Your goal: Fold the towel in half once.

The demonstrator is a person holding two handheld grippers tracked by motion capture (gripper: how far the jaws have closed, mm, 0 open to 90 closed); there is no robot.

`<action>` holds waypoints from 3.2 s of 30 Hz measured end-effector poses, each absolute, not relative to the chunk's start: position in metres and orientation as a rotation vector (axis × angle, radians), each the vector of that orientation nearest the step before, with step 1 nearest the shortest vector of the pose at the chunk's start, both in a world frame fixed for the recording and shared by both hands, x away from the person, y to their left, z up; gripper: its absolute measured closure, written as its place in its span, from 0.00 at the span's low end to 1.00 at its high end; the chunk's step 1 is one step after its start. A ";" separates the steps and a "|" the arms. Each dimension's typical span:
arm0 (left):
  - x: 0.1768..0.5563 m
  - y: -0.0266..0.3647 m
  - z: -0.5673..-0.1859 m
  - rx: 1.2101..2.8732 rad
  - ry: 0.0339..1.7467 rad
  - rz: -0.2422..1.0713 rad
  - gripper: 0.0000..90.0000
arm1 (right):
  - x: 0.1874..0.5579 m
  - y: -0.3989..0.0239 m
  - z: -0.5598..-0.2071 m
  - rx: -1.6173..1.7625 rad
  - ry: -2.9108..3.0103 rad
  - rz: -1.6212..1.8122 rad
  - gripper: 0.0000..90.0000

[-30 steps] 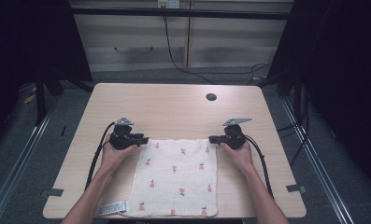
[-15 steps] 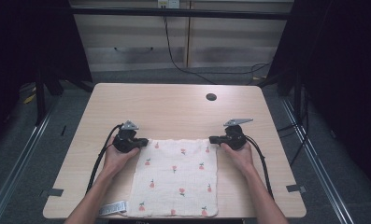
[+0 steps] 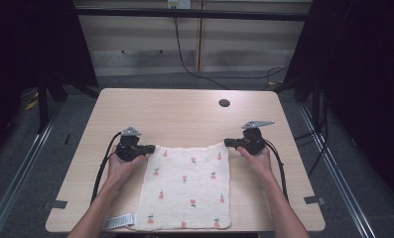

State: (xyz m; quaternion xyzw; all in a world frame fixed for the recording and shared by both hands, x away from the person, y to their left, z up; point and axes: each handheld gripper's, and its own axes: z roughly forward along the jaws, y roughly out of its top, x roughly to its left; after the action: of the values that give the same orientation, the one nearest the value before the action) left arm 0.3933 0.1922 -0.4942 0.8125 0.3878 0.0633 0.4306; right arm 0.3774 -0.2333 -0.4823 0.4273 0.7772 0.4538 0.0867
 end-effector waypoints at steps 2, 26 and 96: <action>0.393 0.195 -0.489 2.017 0.959 0.165 0.98 | 0.378 -0.233 -0.480 1.277 2.306 1.365 0.99; 0.400 0.181 -0.396 1.857 0.823 0.272 0.98 | 0.386 -0.245 -0.406 1.161 2.190 1.412 0.99; 0.295 0.222 -0.492 2.110 0.819 0.107 0.93 | 0.265 -0.232 -0.492 1.097 2.515 1.383 0.95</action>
State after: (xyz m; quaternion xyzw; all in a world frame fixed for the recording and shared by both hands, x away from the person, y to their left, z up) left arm 0.2954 0.2220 -0.4917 0.8434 0.3275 0.0427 0.4237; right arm 0.2647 -0.2318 -0.4924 0.3568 0.8180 0.4499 0.0344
